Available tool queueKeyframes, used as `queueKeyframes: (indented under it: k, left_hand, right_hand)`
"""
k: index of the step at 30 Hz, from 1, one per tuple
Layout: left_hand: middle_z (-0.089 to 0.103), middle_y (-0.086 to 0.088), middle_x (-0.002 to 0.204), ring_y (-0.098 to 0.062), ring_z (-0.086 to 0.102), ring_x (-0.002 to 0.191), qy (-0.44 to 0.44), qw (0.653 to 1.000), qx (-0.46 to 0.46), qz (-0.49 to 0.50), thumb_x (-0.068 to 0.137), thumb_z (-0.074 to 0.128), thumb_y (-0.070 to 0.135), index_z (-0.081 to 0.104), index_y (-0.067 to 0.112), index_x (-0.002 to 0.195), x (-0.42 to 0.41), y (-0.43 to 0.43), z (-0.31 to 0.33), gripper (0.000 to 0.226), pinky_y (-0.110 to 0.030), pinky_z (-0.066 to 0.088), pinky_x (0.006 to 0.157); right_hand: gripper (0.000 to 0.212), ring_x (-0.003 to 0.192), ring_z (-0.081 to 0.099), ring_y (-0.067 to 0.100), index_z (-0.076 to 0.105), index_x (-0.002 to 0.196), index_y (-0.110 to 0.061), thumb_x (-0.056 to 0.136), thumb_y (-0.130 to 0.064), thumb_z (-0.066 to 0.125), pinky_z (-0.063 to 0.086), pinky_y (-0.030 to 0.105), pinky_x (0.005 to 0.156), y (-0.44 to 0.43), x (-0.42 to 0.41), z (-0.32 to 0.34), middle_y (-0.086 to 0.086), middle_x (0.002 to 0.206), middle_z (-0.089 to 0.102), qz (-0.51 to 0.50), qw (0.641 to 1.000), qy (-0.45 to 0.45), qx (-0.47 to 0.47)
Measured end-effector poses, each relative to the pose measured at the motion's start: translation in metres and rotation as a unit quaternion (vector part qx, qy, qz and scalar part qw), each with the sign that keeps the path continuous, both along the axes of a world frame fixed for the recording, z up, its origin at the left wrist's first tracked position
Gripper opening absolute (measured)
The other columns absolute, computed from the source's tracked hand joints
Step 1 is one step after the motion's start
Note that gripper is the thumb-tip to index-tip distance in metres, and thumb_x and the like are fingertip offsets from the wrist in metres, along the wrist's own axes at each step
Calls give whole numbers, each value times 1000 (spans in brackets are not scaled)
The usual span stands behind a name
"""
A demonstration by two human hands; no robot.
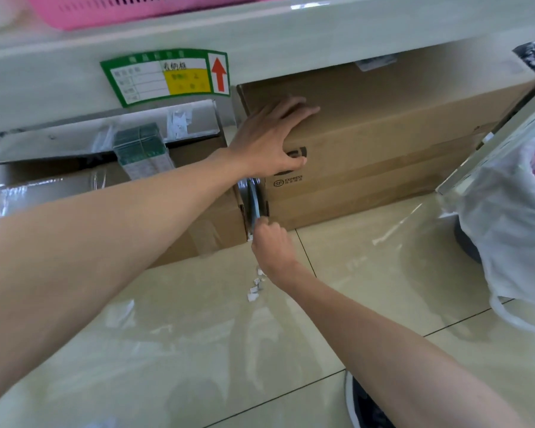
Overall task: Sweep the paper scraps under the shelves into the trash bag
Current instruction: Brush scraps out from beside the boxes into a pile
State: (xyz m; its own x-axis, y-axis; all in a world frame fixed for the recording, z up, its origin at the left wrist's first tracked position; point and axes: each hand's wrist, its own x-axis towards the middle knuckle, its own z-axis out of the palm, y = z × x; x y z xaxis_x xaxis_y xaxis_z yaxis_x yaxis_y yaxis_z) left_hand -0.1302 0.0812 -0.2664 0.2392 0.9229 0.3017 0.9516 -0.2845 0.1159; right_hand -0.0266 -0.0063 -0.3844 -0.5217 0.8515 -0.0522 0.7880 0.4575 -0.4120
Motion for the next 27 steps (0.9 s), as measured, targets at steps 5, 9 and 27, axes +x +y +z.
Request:
queueKeyframes:
  k: [5,9,27]
  left_hand:
    - [36,4,150,-18,36,133,-9,1000,25,2,77,66,51,37,31,148,0,0,-4,79,-30,30,104]
    - [36,5,151,-18,37,134,-13,1000,21,-1,76,65,52,37,32,148,1,1,-6,80,-29,27,104]
    - [30,7,155,-20,31,138,-57,998,-23,31,77,69,46,34,36,148,5,-7,1,80,-40,32,108]
  right_hand:
    - [31,90,64,35,50,115,7,84,12,54,39,34,63,7,-17,-28,19,101,62,-13,999,-28,-10]
    - [21,87,65,33,56,106,2,85,5,53,39,33,62,7,-13,-41,16,97,64,-25,999,-33,-25]
    - [14,74,56,37,58,90,0,80,1,49,33,33,60,-27,26,13,17,85,60,24,997,-70,-38]
